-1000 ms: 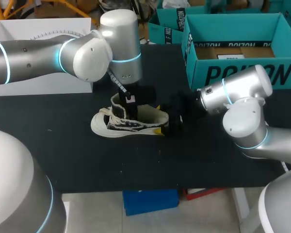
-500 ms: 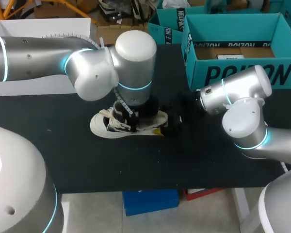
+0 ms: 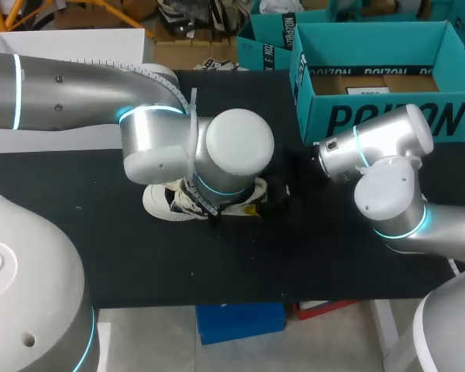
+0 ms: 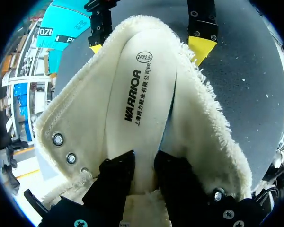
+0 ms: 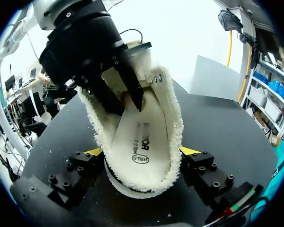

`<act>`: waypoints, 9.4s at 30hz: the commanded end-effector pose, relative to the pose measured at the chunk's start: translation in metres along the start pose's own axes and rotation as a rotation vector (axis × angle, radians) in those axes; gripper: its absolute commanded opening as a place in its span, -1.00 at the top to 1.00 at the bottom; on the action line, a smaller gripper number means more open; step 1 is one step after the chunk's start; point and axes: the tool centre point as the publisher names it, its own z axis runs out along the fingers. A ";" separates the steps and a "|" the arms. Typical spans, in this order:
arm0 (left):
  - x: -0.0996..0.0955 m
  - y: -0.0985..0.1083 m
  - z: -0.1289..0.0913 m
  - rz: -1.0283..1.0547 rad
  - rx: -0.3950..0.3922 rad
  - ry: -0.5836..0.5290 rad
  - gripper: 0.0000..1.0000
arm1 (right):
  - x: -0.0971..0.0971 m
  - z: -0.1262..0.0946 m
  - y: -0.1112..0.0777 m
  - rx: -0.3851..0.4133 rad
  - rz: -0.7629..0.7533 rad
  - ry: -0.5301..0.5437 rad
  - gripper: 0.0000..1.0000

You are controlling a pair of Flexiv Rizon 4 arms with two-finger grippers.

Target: Take the shoe out of the shoebox, open the shoe tongue, remove and reinsert the insole, then place the shoe into the shoebox

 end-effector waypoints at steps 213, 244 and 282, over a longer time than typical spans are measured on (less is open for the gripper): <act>-0.048 -0.063 -0.222 0.180 1.064 0.552 1.00 | -0.002 -0.001 -0.004 0.002 0.003 -0.001 1.00; -0.074 -0.032 -0.329 0.164 1.418 0.698 1.00 | -0.002 -0.001 -0.004 0.002 0.003 -0.001 1.00; -0.089 -0.012 -0.392 0.030 1.842 1.074 1.00 | -0.002 -0.001 -0.004 0.002 0.003 -0.001 1.00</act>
